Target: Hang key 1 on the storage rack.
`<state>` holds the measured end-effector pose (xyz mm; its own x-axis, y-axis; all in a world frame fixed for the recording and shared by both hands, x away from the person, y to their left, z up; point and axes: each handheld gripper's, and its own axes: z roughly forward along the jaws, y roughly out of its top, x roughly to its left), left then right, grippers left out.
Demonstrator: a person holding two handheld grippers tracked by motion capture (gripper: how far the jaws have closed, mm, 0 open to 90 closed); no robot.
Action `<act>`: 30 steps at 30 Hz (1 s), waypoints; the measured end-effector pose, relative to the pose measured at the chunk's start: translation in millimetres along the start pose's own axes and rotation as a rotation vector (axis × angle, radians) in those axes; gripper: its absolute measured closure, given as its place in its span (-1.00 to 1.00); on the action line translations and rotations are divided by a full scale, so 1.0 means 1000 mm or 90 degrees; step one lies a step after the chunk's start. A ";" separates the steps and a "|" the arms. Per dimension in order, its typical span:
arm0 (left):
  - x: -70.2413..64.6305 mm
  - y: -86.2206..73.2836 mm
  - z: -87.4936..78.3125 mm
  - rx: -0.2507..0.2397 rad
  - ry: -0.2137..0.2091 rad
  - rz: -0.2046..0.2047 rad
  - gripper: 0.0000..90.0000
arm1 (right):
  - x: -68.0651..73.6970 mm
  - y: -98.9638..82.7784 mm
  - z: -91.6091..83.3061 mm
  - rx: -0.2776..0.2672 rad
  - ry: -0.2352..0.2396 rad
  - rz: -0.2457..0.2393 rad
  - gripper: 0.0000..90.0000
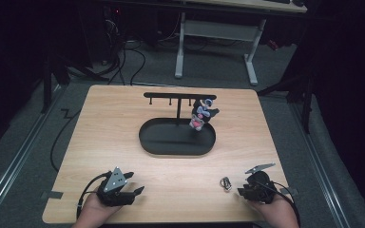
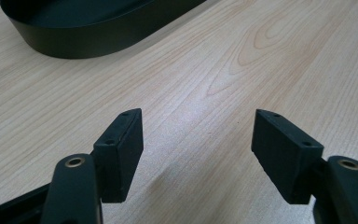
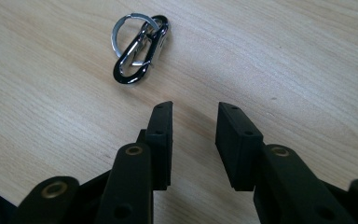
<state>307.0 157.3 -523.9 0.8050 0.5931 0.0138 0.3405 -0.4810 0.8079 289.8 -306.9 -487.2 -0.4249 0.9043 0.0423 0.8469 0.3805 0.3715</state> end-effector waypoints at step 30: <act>0.000 -0.001 0.000 0.003 0.003 0.000 -0.23 | 0.017 0.042 0.021 0.073 0.066 0.031 0.36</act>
<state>307.1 158.0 -524.4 0.8025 0.5964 0.0166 0.3428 -0.4836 0.8054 325.5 -271.4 -490.5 -0.4083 0.8995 0.1555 0.8955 0.3616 0.2594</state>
